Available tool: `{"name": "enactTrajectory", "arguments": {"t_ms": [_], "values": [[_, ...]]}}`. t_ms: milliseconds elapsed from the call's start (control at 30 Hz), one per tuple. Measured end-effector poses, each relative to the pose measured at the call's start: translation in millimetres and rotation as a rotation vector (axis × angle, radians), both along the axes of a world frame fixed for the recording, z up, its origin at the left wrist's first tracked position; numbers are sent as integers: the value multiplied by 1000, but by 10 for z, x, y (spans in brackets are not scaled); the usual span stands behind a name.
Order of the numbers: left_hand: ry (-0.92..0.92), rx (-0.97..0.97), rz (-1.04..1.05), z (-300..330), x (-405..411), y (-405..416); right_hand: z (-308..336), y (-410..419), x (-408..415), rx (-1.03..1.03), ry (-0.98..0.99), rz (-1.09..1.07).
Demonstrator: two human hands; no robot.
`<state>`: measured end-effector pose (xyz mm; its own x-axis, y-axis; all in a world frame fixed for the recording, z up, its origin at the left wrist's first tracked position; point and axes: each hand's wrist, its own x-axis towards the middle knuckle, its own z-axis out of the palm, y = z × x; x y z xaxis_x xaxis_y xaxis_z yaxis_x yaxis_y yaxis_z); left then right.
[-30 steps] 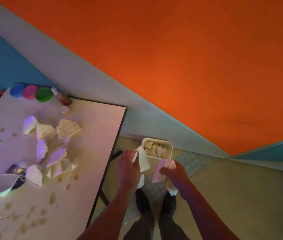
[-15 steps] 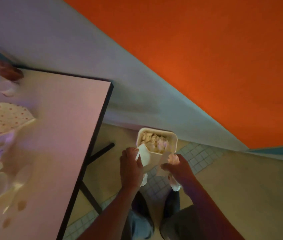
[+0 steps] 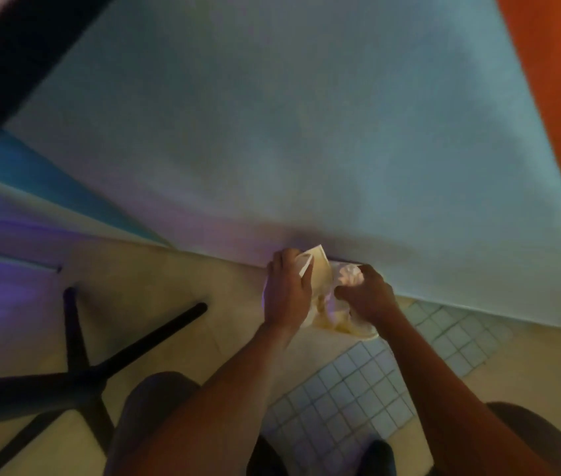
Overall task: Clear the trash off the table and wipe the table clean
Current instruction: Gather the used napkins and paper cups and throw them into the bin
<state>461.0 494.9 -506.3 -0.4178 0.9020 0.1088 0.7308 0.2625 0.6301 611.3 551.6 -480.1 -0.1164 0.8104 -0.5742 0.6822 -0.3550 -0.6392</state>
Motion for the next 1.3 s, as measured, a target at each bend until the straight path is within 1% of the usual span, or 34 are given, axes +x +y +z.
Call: {"name": "enactTrajectory", "arguments": {"t_ms": [67,167,233,300,400,533,733,800,967,1067,1133,1233,1300], "values": [[94,-13,-48,-309,-63,97,-323,97,-57,24,-16,44],[303,-68,-142,-697,-157,166,-728,145,-86,29,-59,108],[363,-112,-179,-851,-193,135,-946,117,-88,-6,-70,138],[346,-186,-187,-941,-202,136,-1076,80,-96,-22,-82,152],[299,-386,-241,-1054,-218,218,-1241,57,-142,-19,-93,155],[285,-581,-300,-1267,-260,309,-1485,87,-195,-35,-171,188],[290,-738,-339,-1486,-239,423,-1570,84,-240,-36,-245,209],[268,-762,-333,-1465,-222,450,-1582,88,-247,-33,-236,203],[78,-833,-247,-1304,-216,440,-1393,74,-190,-23,-206,191],[-16,-769,-217,-1223,-270,413,-1232,97,-159,50,-226,251],[-35,-732,-197,-1137,-276,374,-1104,114,-152,72,-252,301],[-42,-685,-222,-700,-233,195,-749,53,-146,50,-329,390],[-46,-601,-230,-508,-162,52,-586,-18,-107,38,-347,403]]}}
